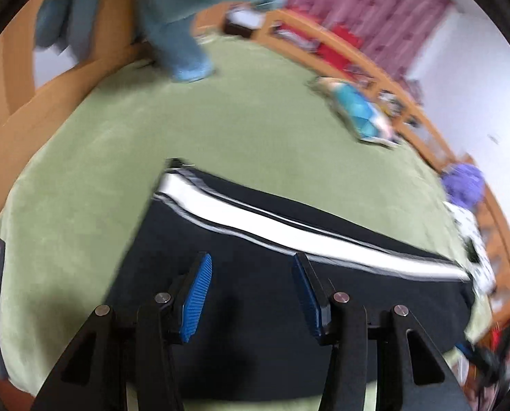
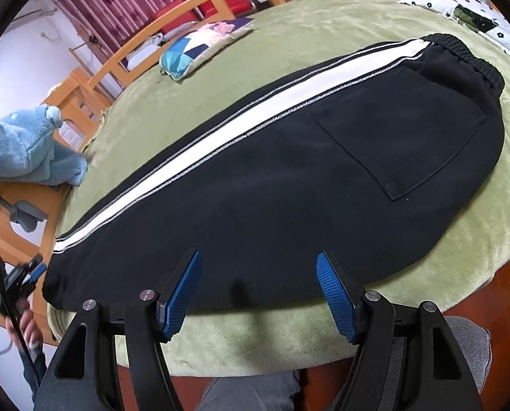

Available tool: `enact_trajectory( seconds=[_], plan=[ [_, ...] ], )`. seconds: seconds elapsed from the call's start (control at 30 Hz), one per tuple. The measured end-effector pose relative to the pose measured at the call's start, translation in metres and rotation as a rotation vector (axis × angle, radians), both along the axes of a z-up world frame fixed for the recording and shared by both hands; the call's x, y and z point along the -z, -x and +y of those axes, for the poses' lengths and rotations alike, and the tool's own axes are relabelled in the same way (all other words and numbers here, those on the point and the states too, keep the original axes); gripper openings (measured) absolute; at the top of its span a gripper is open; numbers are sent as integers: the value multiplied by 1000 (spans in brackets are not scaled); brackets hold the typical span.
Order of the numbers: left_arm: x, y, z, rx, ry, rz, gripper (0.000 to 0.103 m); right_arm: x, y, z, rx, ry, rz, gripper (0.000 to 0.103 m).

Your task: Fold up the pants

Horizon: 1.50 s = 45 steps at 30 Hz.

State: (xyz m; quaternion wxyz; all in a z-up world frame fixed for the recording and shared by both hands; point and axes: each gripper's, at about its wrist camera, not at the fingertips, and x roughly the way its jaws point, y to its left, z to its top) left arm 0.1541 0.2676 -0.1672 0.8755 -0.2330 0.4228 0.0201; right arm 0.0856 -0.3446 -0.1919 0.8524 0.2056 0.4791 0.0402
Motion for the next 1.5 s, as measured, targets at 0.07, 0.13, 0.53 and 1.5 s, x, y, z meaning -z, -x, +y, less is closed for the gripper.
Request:
enact_trajectory(
  seconds=[0.07,0.13,0.53,1.5],
  plan=[
    [32,-18,22,-75,41,83,46,1,-1,0,7,24,10,70],
    [61,-30,38,-93,91,138,34,5,-3,-1,17,31,25,70],
    [24,-56,48,-71,108,15,31,16,-34,26,-11,32,65,70],
    [43,113,16,-157,118,99,57,-8,-21,47,-63,36,1,70]
  ],
)
